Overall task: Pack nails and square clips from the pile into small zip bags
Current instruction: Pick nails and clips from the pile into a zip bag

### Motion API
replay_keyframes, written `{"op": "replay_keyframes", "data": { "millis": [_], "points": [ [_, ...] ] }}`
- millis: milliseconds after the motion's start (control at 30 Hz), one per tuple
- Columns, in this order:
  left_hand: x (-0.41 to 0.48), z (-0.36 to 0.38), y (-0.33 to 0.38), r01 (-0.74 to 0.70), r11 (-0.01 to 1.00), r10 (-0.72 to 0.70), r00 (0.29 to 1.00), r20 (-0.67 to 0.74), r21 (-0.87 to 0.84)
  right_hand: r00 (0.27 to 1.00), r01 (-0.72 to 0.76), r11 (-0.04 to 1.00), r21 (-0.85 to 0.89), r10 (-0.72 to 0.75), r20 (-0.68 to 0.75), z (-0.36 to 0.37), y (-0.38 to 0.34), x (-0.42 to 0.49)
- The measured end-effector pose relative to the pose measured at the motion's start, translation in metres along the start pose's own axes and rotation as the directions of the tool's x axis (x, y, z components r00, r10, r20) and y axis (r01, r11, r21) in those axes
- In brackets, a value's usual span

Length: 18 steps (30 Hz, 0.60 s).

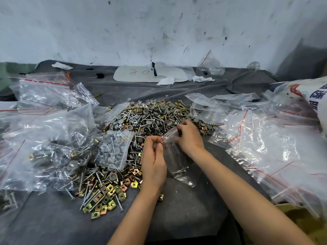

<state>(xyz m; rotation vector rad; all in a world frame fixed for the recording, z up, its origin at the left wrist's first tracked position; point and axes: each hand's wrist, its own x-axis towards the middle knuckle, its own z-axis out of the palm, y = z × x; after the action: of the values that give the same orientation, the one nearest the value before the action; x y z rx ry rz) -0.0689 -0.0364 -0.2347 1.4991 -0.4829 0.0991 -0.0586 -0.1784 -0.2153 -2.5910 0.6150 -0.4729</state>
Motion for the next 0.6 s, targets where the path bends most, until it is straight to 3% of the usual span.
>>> {"op": "replay_keyframes", "data": {
  "millis": [200, 333, 433, 533, 600],
  "points": [
    [0.000, 0.000, 0.000, 0.022, 0.999, -0.022, 1.000, -0.003, -0.043, 1.000, -0.013, 0.945, -0.326, 0.018, 0.012, -0.003, -0.010, -0.001],
    [0.000, 0.000, -0.001, 0.014, 0.999, -0.014, 1.000, 0.001, -0.043, 0.997, -0.047, 0.955, -0.294, 0.061, 0.040, -0.009, -0.006, 0.001],
    [0.000, 0.001, -0.001, 0.013, 0.999, -0.013, 1.000, 0.019, -0.033, 0.993, -0.111, 0.994, -0.007, 0.111, -0.027, -0.023, 0.002, -0.001],
    [-0.001, 0.001, -0.001, -0.028, 0.999, 0.029, 0.998, 0.057, -0.022, 0.988, -0.144, 0.876, 0.460, 0.154, 0.016, -0.049, 0.002, -0.003],
    [-0.002, 0.001, 0.000, -0.079, 0.997, 0.078, 0.993, 0.085, 0.006, 0.996, -0.079, 0.824, 0.561, 0.087, 0.014, -0.067, -0.005, -0.004]
  ]
}}
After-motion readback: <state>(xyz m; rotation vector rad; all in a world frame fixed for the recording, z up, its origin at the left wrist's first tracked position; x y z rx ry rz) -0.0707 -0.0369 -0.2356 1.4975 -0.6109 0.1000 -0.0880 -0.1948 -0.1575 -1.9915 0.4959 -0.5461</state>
